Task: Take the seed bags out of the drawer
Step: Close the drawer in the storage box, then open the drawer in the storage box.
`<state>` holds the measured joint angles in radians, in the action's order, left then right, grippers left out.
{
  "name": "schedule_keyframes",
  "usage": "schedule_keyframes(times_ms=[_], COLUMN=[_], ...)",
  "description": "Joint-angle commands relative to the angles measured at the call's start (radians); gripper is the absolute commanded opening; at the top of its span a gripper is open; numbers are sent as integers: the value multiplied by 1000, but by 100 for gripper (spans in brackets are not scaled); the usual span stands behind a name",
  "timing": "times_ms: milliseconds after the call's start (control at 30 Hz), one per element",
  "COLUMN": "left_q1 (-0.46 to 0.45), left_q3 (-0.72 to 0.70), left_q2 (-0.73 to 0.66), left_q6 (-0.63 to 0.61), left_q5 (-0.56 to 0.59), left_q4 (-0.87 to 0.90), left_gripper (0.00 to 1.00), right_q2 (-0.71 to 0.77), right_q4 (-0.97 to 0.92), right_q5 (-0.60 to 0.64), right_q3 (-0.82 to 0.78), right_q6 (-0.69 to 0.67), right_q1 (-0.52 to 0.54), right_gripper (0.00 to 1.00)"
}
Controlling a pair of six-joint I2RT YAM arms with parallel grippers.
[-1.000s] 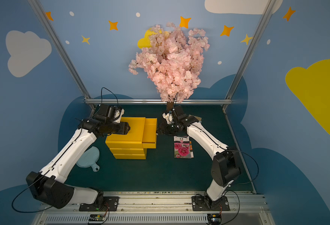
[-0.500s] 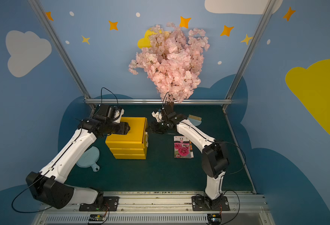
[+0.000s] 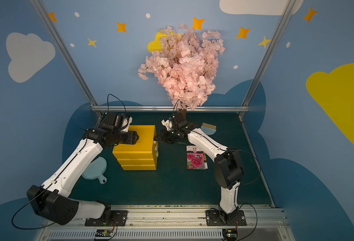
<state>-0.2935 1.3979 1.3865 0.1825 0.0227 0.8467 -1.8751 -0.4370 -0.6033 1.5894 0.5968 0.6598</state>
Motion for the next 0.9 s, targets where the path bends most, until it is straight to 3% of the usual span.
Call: schedule_keyframes(times_ms=[0,467,700,867], left_q1=[0,1,0,0], left_q3=[-36,-34,-34,-22], left_q2=[9,-5,-13,-15], left_q6=[14,19,23,20], left_q5=[-17,-10,-12,-4], left_q4=[124,137,143,155], left_gripper=[67,67,67,67], right_q2=[52,252,231,182], right_q4=[35,153,555,736], right_q5=[10,72,-23,-65], right_q3=[-61,-388,-581,-598], right_q6=[-6,-1,206,281], right_q1=[18,5,-29,-12], right_gripper=[57,56,57,59])
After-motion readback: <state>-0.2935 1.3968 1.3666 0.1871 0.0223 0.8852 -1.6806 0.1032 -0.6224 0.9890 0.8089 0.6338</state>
